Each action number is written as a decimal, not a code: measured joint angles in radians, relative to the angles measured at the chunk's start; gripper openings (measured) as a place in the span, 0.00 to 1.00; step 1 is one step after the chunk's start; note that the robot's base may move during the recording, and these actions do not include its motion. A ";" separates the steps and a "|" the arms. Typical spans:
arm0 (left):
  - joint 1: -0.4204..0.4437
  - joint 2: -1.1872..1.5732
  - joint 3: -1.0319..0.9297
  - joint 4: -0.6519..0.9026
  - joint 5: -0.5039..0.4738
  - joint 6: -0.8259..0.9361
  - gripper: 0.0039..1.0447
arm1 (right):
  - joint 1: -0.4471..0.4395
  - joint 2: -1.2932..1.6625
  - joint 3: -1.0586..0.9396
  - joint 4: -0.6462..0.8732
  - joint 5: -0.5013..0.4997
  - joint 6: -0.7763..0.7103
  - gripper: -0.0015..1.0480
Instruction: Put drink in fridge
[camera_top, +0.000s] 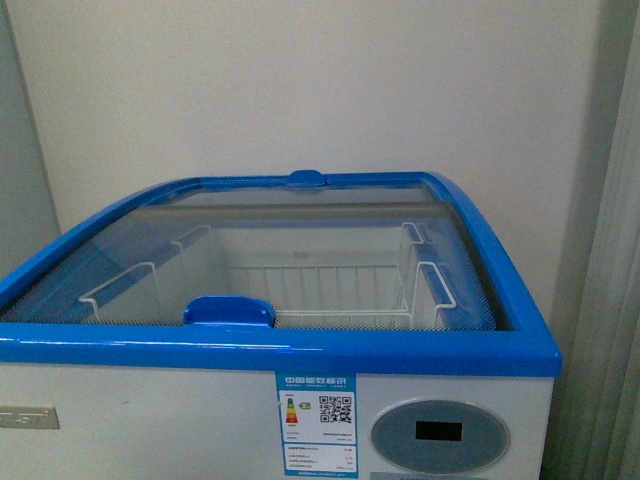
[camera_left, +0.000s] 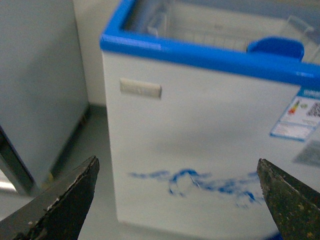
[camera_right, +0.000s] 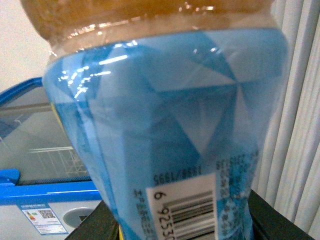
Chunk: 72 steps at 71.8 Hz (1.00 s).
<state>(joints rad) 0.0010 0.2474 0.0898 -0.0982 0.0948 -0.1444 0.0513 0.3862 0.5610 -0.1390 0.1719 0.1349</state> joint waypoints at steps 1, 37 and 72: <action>0.000 0.023 0.000 0.019 0.005 -0.002 0.92 | 0.000 0.000 0.000 0.000 0.000 0.000 0.37; -0.109 1.033 0.422 0.856 0.443 0.616 0.92 | 0.001 0.000 0.000 0.000 0.002 0.000 0.37; -0.185 1.354 0.857 0.458 0.565 1.254 0.92 | 0.001 0.000 0.000 0.000 0.001 0.000 0.37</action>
<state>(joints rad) -0.1837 1.6012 0.9466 0.3595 0.6601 1.1091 0.0525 0.3862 0.5610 -0.1390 0.1730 0.1349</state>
